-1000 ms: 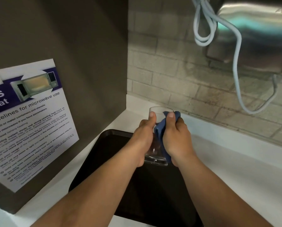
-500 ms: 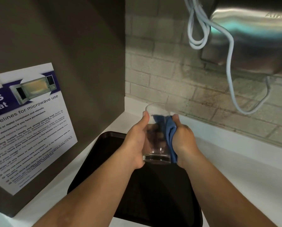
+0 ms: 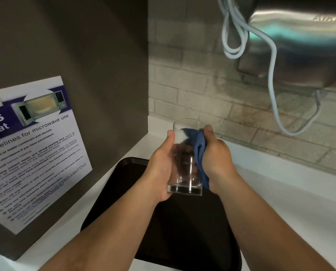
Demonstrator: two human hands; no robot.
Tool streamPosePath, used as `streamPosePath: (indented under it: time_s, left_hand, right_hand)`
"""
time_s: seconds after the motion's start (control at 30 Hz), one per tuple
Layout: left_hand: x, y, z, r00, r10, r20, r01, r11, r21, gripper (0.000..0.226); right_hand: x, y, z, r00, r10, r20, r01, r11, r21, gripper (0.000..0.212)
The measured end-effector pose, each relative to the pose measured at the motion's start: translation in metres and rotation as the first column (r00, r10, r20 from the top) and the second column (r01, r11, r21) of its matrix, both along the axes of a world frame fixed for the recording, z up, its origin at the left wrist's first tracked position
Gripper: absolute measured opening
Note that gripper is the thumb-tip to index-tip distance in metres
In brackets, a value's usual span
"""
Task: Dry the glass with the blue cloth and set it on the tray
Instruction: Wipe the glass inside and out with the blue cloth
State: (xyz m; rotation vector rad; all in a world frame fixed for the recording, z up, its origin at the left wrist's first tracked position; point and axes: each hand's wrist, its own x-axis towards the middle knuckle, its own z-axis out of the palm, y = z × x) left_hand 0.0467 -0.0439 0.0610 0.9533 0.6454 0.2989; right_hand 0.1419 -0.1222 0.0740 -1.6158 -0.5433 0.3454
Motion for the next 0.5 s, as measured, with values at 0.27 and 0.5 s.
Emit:
streamPosePath:
  time_s: [0.27,0.5]
  left_hand:
    - [0.010,-0.010,0.004,0.977,0.140,-0.161,-0.084,0.947,0.311,0.055]
    - [0.006,-0.004,0.005,0.996,0.044,-0.079,-0.043,0.999,0.005,0.087]
  right_hand:
    - [-0.003,0.006,-0.016,0.979,-0.158,0.130,0.165,0.985,-0.043,0.053]
    - [0.009,0.004,-0.011,0.977,-0.055,-0.208,0.034,0.994,-0.105,0.051]
